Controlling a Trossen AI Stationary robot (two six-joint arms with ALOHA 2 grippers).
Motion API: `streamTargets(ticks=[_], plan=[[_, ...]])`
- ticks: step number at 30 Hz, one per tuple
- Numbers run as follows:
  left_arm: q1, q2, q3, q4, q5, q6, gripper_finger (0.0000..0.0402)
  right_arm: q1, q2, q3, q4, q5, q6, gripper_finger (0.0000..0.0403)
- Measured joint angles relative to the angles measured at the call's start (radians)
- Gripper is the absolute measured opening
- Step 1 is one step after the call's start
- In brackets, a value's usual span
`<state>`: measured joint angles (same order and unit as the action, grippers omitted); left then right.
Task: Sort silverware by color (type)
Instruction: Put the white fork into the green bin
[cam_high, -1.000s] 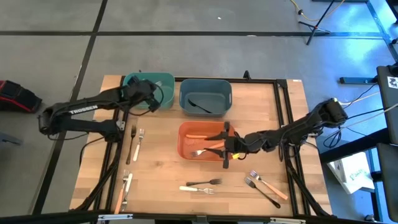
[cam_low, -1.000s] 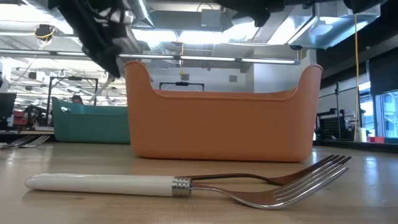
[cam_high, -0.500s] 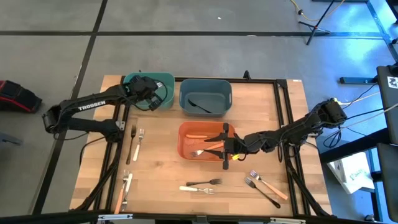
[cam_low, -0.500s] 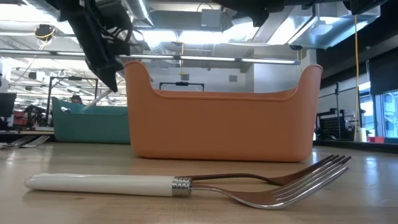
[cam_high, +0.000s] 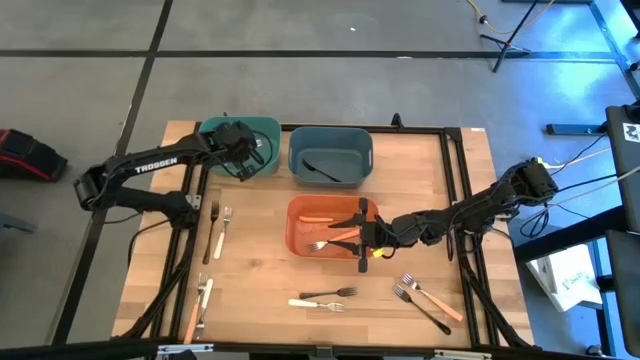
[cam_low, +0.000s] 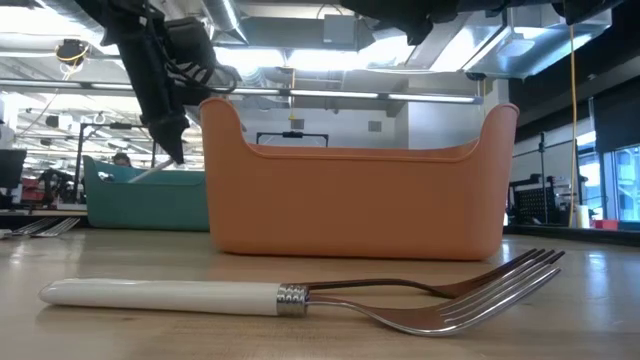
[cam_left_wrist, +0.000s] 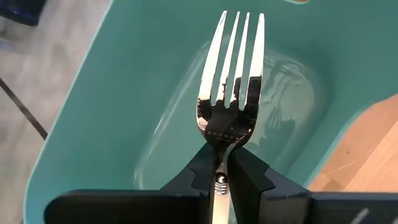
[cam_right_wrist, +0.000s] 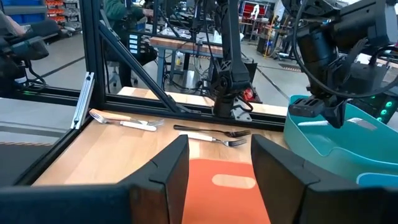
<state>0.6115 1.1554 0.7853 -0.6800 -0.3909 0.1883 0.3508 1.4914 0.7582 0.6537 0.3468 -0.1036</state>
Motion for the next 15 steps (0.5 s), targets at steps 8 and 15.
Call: streamTargets(ticks=[8,15], plan=[[0.013,0.004,0.0,0.0,0.008,0.0,0.0027,0.0,0.0,0.0,0.0,0.0,0.0,0.0161],[0.013,0.004,0.0,-0.001,0.042,0.0,0.0027,0.0,0.0,0.0,-0.001,0.0,-0.006,0.0161]])
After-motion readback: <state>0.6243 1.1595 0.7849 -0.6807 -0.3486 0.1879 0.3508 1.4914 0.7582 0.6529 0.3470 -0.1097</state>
